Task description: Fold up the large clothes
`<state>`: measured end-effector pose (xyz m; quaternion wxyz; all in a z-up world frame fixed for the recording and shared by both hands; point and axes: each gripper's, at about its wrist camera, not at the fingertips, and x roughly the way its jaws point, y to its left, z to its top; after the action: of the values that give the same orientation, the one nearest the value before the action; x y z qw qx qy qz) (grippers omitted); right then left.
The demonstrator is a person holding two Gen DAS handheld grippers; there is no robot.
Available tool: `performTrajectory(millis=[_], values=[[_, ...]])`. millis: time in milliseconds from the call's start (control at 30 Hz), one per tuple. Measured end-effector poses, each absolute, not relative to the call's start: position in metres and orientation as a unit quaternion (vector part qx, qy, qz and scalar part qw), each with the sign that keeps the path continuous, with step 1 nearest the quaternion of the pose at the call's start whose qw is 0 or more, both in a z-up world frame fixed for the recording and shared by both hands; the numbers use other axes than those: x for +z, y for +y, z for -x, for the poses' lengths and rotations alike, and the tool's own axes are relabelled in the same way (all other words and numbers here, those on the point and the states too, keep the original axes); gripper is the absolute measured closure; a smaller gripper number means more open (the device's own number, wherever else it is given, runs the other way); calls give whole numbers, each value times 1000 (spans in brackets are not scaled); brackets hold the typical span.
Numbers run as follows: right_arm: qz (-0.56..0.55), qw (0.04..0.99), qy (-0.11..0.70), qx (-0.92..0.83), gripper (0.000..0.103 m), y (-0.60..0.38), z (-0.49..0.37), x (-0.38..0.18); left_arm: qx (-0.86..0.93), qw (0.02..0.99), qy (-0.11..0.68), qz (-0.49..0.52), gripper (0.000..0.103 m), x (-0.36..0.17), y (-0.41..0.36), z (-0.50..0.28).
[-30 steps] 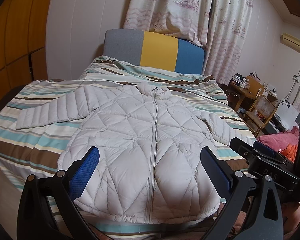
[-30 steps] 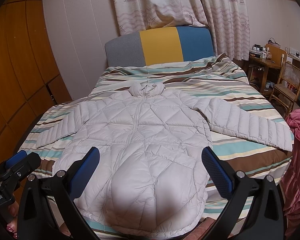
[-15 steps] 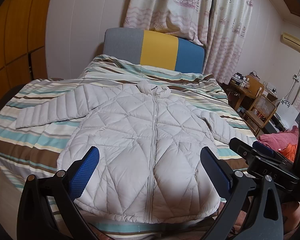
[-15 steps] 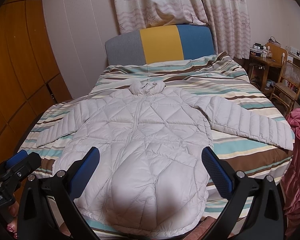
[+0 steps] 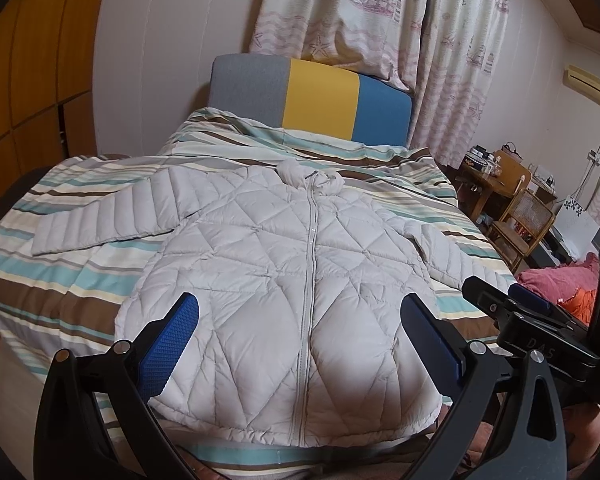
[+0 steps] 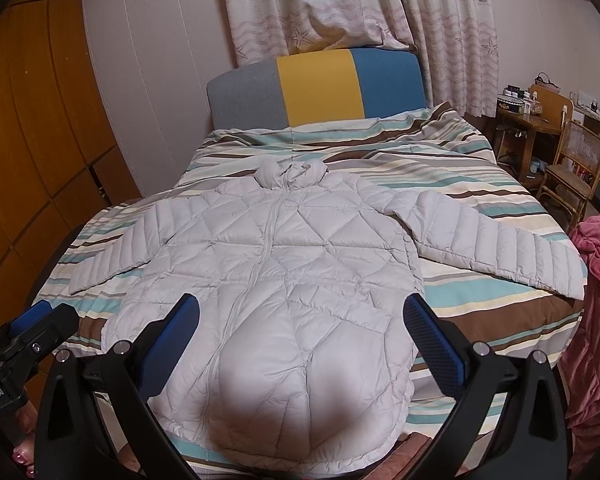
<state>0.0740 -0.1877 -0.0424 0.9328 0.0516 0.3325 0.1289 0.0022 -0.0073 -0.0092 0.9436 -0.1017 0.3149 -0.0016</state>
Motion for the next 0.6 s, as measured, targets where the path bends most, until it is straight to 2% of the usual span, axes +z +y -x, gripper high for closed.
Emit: performTrajectory(millis=[333, 600], values=[[-54, 929, 342, 129, 2, -190, -79, -47, 4, 937, 331, 110, 3, -14, -2, -10], [-91, 920, 372, 87, 2, -221, -120, -75, 38, 927, 357, 109, 3, -33, 8, -34]])
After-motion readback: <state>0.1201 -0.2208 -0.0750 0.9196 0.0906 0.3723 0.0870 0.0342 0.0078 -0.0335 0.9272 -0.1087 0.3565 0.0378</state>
